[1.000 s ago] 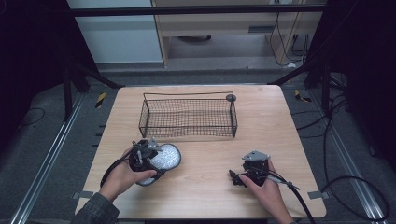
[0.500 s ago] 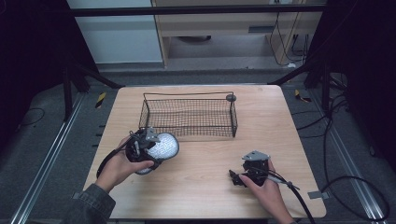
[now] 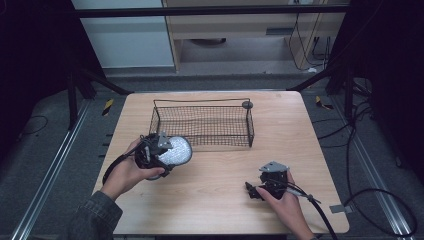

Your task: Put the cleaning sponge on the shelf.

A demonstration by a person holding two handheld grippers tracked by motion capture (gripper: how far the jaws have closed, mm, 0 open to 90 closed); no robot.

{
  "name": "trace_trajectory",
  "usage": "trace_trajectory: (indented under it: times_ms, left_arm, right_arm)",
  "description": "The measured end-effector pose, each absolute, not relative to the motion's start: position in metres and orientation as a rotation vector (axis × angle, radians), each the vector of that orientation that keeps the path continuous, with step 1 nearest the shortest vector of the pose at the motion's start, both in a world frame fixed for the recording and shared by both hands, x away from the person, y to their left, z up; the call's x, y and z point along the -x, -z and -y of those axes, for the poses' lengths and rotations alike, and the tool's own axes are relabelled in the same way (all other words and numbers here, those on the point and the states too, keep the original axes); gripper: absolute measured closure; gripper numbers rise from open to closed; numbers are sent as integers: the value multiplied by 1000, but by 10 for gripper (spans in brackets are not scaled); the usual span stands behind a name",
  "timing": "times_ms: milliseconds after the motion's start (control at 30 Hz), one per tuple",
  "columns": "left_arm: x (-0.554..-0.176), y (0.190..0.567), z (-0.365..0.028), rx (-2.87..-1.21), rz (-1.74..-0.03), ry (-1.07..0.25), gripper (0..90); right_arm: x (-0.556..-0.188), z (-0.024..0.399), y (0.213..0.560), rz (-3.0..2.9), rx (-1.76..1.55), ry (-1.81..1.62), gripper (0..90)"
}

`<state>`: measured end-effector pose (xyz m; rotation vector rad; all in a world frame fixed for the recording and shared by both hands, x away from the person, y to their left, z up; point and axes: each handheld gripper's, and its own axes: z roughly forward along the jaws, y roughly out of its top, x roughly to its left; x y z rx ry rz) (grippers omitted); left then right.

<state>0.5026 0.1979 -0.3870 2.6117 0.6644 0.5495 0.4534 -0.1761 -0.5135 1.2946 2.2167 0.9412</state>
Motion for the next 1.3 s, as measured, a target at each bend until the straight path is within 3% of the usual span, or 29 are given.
trace_trajectory:
  times_ms: [533,1300]
  left_arm:
    - [-515,359,-188,-2637,-576,-678,149]
    - [-539,337,-175,-2661,-528,-763,150]
  right_arm:
    - [-453,176,513,-2218,-1298,-941,4]
    - [-453,176,513,-2218,-1297,-940,4]
